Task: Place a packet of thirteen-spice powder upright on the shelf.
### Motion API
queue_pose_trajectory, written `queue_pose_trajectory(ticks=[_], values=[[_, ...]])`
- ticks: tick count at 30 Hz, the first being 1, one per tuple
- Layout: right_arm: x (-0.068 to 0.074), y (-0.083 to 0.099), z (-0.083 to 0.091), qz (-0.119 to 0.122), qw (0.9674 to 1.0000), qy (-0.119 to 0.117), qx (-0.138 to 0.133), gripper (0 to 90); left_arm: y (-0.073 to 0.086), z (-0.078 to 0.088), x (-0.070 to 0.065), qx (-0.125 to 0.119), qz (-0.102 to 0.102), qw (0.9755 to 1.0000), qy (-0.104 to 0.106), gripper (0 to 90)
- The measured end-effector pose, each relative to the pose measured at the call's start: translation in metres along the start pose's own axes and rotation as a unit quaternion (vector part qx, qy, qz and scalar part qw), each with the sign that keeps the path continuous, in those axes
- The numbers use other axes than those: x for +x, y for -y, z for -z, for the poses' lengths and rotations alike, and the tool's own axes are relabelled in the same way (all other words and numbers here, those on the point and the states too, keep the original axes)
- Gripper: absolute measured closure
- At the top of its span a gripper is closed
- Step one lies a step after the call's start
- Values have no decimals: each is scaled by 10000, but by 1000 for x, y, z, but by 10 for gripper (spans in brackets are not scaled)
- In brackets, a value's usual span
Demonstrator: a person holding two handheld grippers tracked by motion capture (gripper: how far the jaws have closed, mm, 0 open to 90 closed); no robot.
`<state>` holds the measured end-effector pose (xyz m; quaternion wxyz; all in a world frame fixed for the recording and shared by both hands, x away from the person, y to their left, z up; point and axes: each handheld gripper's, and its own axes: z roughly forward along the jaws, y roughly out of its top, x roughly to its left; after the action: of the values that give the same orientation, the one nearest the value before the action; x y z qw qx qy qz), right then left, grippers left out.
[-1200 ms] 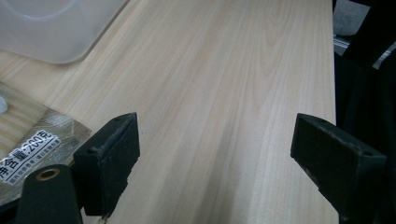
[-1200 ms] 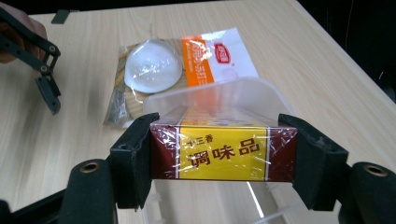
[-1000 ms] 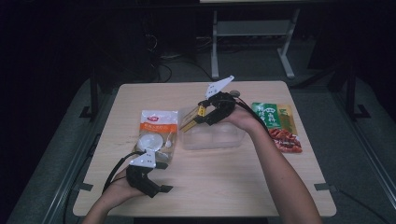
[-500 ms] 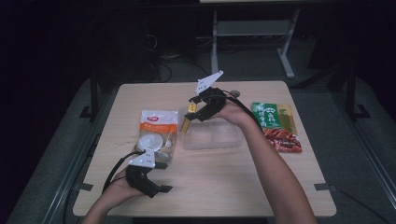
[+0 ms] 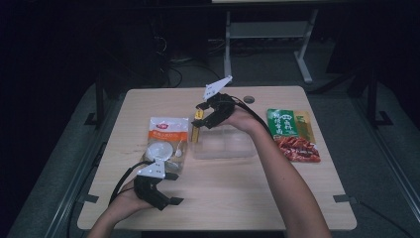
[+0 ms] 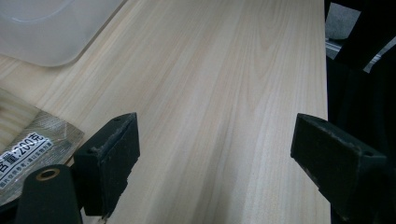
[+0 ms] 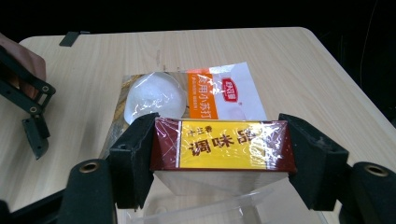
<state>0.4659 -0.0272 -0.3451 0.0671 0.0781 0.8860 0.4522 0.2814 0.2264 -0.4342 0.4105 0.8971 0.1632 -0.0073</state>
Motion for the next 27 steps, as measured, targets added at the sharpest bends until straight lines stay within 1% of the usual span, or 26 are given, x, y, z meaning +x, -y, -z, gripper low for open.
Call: queue_pose_trajectory(ticks=[1, 4, 5, 6, 7, 13, 16, 18, 21, 23, 24, 27], values=[[-1, 0, -1, 52, 10000, 10, 8, 312, 0, 0, 0, 15, -13, 10000, -2, 151], [-1, 2, -7, 12, 10000, -24, 47, 312, 0, 0, 1, 33, -28, 10000, 9, 152], [-1, 2, -9, 50, 9999, -31, 82, 311, 0, 0, 1, 31, -27, 10000, 10, 151], [-1, 3, -11, 17, 9999, -40, 114, 311, 0, 0, 0, 39, -28, 10000, 4, 151], [-1, 3, -13, 34, 9999, -36, 127, 311, 0, 0, 0, 37, -27, 10000, 6, 151], [-3, 4, -20, -22, 9999, -75, 131, 311, 0, 0, 0, 3, 7, 10000, 24, 151], [-4, 5, -26, 55, 9998, -78, 169, 310, 0, 0, 0, -5, -5, 10000, 10, 151], [-3, 5, -29, -36, 9998, -100, 165, 310, 0, 0, 0, 0, 12, 10000, 14, 151], [-4, 6, -34, 13, 9997, -99, 234, 310, 0, 0, 0, 1, -13, 10000, 16, 151], [-3, 8, -38, 81, 9992, -93, 377, 309, 0, 0, 0, 6, -12, 10000, 23, 151], [-2, 9, -39, 76, 9989, -80, 448, 306, 0, 0, 0, 4, -11, 10000, 24, 151], [-3, 9, -40, 82, 9991, -68, 417, 306, 0, 0, 1, 15, -11, 10000, 29, 152]])
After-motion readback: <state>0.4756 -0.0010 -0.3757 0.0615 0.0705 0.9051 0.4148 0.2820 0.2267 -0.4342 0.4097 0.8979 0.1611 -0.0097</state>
